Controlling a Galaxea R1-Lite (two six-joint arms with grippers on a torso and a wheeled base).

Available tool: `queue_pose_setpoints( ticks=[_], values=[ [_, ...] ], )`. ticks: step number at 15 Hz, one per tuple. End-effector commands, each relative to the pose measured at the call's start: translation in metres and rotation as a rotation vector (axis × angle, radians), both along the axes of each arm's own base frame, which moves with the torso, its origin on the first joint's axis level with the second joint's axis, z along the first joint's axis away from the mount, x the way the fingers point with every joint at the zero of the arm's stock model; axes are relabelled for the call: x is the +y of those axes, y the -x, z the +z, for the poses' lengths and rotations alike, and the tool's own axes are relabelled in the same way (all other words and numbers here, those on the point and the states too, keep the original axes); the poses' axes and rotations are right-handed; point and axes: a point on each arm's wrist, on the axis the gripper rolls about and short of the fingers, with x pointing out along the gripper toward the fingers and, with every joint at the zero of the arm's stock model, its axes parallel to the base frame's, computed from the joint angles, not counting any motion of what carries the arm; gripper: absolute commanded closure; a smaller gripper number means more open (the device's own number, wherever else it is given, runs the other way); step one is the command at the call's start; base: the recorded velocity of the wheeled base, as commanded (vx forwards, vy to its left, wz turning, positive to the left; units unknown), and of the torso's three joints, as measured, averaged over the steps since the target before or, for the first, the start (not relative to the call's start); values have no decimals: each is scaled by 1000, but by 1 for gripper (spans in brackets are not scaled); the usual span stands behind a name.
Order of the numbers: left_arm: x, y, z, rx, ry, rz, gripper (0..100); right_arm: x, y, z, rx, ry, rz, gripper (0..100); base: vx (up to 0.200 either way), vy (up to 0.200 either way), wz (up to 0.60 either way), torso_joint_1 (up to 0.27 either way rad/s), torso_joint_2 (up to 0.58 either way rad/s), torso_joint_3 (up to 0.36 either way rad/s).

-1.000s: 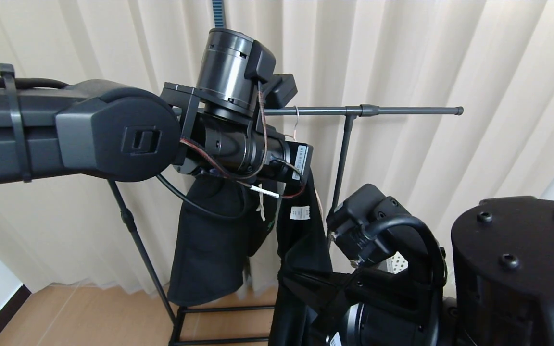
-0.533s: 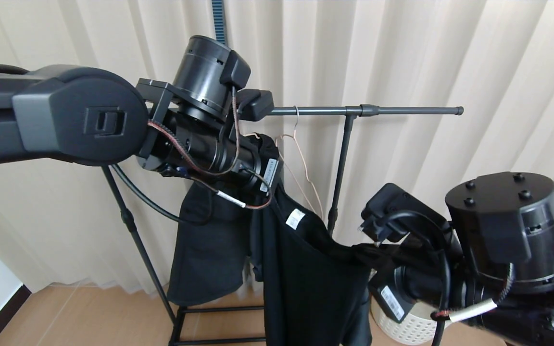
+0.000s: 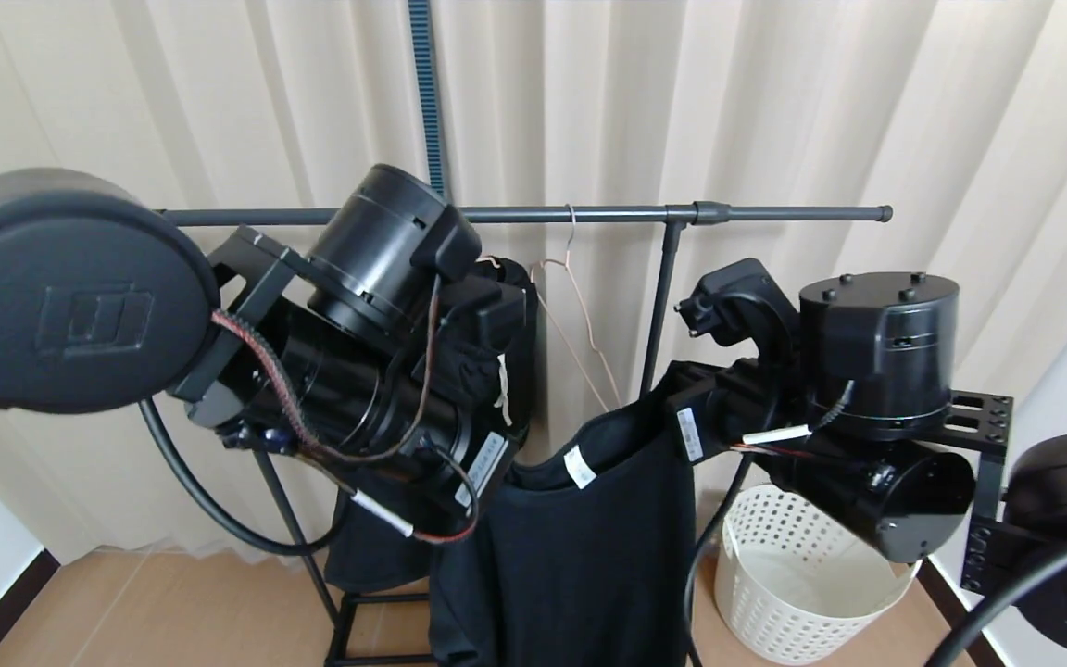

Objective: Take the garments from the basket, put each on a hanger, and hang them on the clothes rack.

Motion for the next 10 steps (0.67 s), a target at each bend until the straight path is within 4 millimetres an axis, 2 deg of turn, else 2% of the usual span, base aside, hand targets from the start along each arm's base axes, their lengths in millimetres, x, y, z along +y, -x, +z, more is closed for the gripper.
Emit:
queue_pose_setpoints(
  ticks=[1, 3, 4, 6, 10],
  values=[
    [-6, 24, -9, 48, -8, -35, 100, 15, -14, -17, 26, -28, -11, 100, 0, 0, 0, 0, 0, 0],
    [-23, 38, -8, 90, 58, -9, 100, 29, -20, -17, 29, -116, -15, 100, 0, 0, 0, 0, 0, 0],
    [-38, 44, -6, 110, 134, 22, 100, 39, -16, -12, 33, -200, -7, 100, 0, 0, 0, 0, 0, 0],
    [-53, 51, 1, 133, 207, 45, 100, 47, -11, -8, 36, -251, 12, 100, 0, 0, 0, 0, 0, 0],
    [-61, 52, 1, 135, 212, 45, 100, 47, -9, -5, 37, -270, 18, 100, 0, 0, 0, 0, 0, 0]
  ],
)
